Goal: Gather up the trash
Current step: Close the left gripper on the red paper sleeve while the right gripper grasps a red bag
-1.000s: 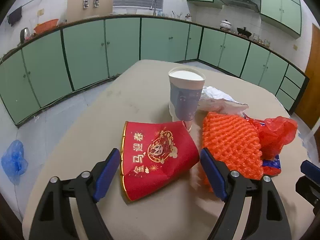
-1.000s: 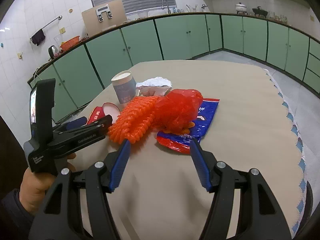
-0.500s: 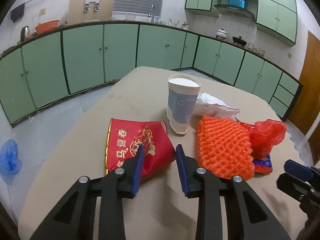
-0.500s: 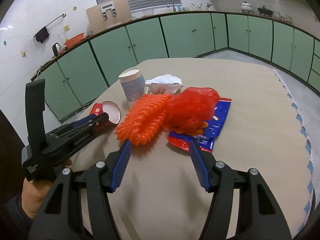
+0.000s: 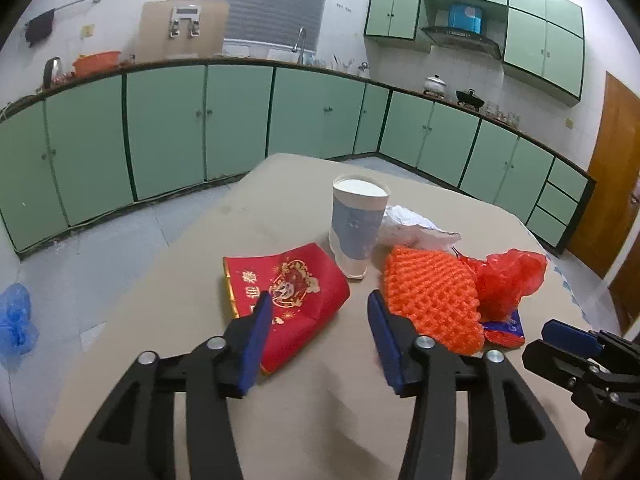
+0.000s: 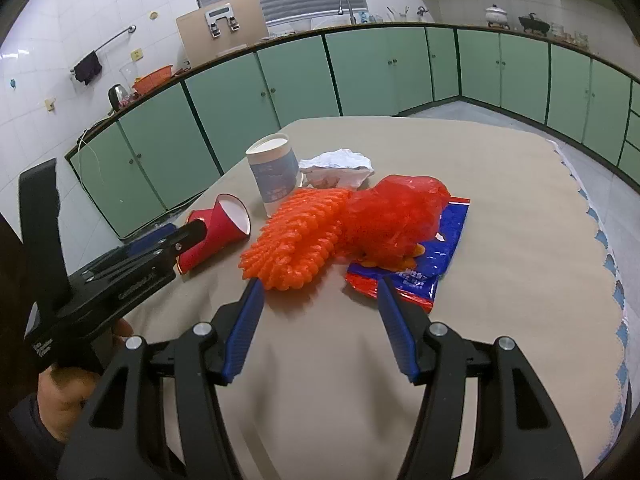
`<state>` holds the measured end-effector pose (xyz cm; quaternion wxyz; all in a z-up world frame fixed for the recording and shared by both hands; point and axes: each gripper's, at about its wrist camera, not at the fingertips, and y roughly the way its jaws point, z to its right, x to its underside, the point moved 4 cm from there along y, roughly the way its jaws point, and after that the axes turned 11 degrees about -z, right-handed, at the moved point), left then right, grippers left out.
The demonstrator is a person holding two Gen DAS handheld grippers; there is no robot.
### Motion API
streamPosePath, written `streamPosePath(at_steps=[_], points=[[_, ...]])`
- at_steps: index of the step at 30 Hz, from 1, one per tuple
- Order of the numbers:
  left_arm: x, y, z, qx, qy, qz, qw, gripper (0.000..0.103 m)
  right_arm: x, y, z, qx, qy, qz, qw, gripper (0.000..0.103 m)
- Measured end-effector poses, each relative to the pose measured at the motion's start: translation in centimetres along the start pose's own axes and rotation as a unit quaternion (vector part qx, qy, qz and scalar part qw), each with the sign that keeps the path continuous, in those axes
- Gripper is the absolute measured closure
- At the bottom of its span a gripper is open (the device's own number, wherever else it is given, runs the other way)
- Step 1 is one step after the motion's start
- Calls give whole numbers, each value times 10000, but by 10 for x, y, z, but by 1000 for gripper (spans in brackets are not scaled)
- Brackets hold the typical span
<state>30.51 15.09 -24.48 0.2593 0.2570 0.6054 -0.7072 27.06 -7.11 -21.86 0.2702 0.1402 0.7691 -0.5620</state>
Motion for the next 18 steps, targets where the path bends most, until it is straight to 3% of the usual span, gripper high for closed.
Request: streamPosePath(at_steps=[3, 4, 18], points=[[2, 5, -2, -108, -10, -108, 9999, 32, 0, 1, -2, -25, -1, 1, 10000, 46], [3, 8, -3, -140, -34, -167, 9998, 31, 0, 1, -2, -33, -5, -3, 10000, 46], [5, 27, -14, -191, -261, -578, 9978, 29, -5, 6, 5, -54, 91, -5, 9999, 46]])
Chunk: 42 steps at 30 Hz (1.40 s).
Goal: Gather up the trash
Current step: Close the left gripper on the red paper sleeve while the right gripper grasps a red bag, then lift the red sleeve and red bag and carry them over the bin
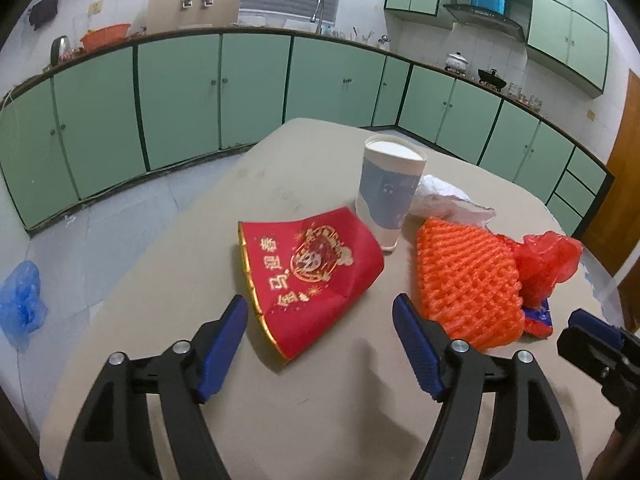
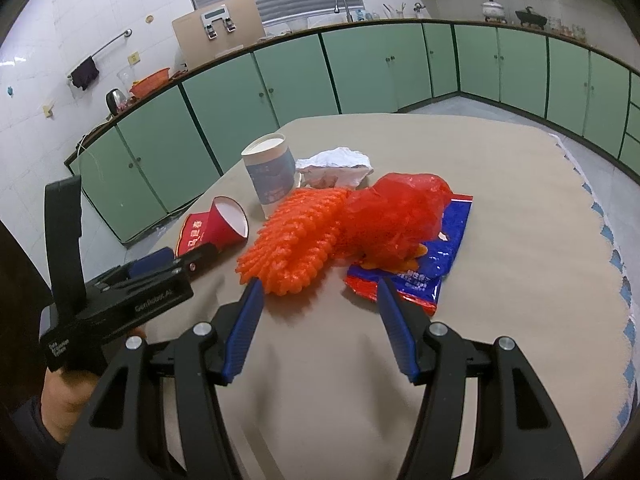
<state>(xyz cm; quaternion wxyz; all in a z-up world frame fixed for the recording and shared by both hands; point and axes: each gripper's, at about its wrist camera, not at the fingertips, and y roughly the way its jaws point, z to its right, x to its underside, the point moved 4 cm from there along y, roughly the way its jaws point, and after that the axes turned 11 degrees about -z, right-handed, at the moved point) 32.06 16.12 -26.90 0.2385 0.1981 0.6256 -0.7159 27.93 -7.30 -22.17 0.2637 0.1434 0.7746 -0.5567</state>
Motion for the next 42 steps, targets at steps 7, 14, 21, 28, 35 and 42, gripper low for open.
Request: streamPosePath(at_steps=[7, 14, 21, 28, 35, 42], points=[[1, 3, -3, 9, -23, -40, 10000, 29, -12, 5, 8, 148, 87, 77, 9998, 46], [1, 4, -4, 36, -47, -41, 10000, 29, -26, 6, 32, 363, 326, 191, 9986, 46], [2, 6, -4, 24, -22, -93, 10000, 29, -38, 20, 47, 472, 424, 160, 9979, 46], [1, 9, -5, 13, -40, -155, 9999, 29, -43, 29, 52, 430, 438, 125, 9980, 37], [-1, 15, -5, 45, -63, -277, 9996, 56, -45, 44, 51, 258, 340, -52, 9991, 57], [3, 8, -6, 356, 13, -59, 9993, 97, -43, 42, 49, 178, 129, -62, 9997, 91]])
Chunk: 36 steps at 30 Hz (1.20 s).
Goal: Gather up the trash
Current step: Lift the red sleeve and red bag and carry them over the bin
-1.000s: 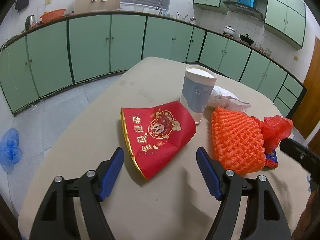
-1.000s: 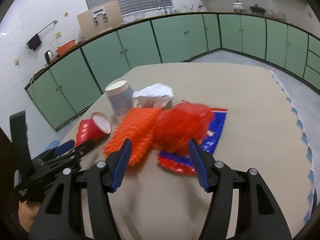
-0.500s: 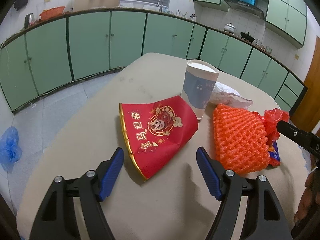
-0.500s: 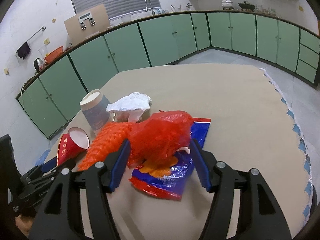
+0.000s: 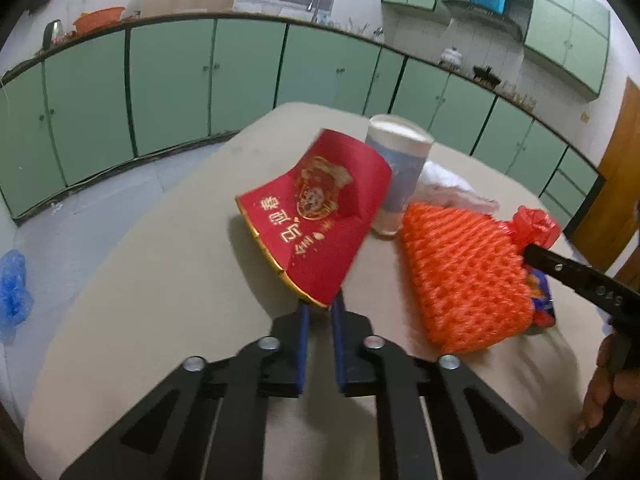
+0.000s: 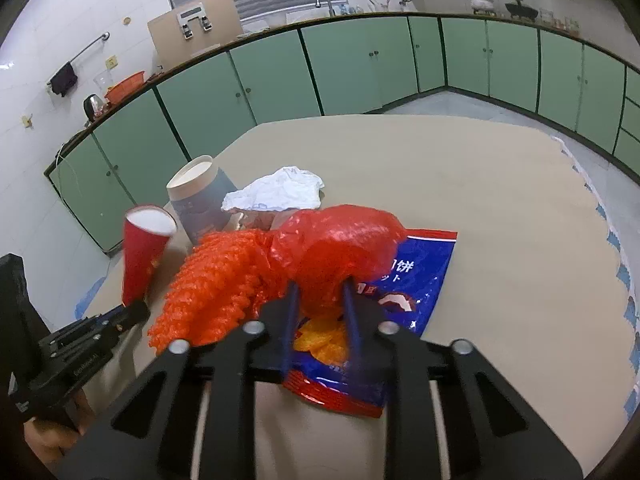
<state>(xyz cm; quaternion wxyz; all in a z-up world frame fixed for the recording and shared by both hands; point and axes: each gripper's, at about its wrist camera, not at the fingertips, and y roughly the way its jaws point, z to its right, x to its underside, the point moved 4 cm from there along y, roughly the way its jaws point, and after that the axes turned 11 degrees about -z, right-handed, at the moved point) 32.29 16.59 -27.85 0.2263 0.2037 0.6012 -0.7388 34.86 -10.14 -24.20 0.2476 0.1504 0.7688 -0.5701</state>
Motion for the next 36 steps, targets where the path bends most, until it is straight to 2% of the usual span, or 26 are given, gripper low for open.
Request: streamPosePath(at_steps=[4, 16, 26, 36], points=[[4, -7, 8, 82, 144, 168, 9997, 99, 1, -4, 3, -57, 15, 13, 10000, 98], [9, -41, 23, 160, 202, 454, 9986, 100, 8, -39, 3, -124, 26, 206, 9997, 102], [16, -91, 41, 220, 238, 633, 9975, 100, 20, -100, 11, -137, 94, 541, 9984, 102], [31, -120, 100, 433, 685, 623, 9948, 100, 56, -169, 51, 69, 340, 779, 9964, 102]])
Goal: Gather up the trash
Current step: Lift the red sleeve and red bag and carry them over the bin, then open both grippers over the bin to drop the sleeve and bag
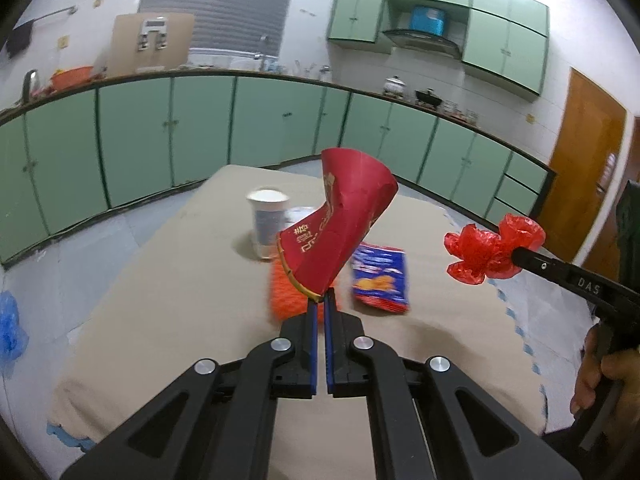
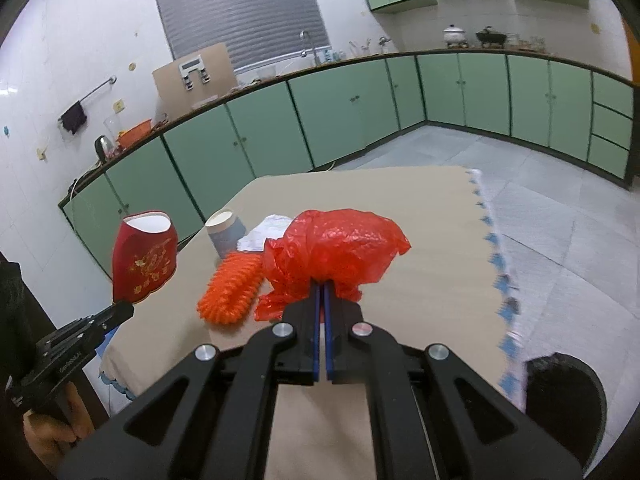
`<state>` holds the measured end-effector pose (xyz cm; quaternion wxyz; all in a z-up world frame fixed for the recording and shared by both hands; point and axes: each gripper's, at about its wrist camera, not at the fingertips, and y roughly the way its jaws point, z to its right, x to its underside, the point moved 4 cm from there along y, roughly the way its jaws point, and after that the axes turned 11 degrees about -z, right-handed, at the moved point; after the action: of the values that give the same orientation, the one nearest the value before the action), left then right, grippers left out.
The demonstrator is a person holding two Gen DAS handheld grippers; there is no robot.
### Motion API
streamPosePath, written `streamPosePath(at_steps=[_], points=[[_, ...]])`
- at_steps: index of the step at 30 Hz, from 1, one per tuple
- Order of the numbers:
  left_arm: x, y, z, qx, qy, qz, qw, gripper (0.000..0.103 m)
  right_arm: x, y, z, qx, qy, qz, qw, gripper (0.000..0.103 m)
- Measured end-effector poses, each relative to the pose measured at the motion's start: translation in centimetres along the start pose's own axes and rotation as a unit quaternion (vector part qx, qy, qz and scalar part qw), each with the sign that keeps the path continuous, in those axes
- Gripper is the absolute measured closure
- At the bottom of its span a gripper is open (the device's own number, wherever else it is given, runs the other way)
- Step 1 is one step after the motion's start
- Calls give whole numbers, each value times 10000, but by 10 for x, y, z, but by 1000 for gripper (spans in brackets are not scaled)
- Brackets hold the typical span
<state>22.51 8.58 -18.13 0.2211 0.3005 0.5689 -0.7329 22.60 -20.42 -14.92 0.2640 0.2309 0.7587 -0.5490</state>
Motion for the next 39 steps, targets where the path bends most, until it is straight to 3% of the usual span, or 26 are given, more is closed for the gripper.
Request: streamPosePath(at_steps=[12, 20, 26, 33, 39], points=[[7, 4, 144, 877, 890, -112, 9921, 100, 54, -80, 105, 728, 680, 169, 9949, 102], [23, 27, 242, 1530, 1440, -391, 9769, 100, 103, -114, 179, 1248, 1303, 155, 9835, 102], [45, 54, 305, 2027, 1707, -790, 9610, 100, 139, -119, 224, 1517, 1750, 3, 9728, 102], [75, 95, 360, 2256, 1961, -1276, 9457, 100, 172, -111, 265, 1694, 2118, -242, 9622, 102], [90, 125, 380, 2174, 2156, -1467, 9406, 100, 185, -101, 286, 1767, 2293, -417, 9563, 99]])
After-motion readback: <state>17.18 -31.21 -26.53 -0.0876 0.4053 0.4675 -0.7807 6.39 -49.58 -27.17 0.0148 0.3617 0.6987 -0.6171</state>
